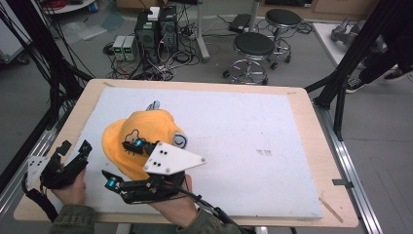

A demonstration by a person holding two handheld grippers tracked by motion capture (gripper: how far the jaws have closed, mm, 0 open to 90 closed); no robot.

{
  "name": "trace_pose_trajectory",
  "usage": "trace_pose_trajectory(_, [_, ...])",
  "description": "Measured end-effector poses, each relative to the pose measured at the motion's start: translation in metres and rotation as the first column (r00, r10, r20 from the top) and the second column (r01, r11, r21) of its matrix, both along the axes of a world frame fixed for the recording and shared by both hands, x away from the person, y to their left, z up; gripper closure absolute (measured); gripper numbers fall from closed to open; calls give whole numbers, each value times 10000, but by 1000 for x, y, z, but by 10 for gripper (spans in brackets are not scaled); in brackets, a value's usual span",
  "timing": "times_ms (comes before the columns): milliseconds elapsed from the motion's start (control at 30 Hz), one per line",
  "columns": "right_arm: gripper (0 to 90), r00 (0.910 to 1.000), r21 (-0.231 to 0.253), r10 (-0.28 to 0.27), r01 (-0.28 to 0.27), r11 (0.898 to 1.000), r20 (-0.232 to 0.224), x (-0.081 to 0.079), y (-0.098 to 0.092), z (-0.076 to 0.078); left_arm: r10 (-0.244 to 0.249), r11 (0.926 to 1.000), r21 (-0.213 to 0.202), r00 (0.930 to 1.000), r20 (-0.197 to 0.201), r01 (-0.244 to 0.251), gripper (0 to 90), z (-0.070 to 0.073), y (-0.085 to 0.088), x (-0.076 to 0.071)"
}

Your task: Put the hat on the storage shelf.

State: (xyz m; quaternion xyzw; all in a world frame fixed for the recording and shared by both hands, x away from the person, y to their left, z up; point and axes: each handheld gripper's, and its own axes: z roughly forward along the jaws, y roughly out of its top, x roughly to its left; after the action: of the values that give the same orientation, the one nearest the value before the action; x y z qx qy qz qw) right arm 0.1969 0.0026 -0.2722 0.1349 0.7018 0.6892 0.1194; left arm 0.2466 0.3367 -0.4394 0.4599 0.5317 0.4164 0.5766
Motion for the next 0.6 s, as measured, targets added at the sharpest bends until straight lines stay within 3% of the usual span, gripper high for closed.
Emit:
trace_pose_trajectory(133, [210, 9971, 312, -763, 761, 9966, 45, 3, -15, 5, -8, 10000, 3, 10000, 6, 8, 290, 0, 0, 0])
trace_pose_trajectory(333, [143, 9840, 916, -1776, 1758, 9802, 116, 11, -45, 11, -23, 10000, 23, 10000, 6, 23, 290, 0, -1, 0])
trace_pose_trajectory(433, [112, 9714, 1470, -2353, 2284, 9624, 317, 14, -62, 13, -41, 10000, 36, 10000, 9, 41, 290, 0, -1, -1])
trace_pose_trajectory(600, [100, 9332, 2165, -3547, 3352, 9169, 571, 17, -92, 12, -30, 10000, -8, 10000, 17, 30, 289, 0, -1, -1])
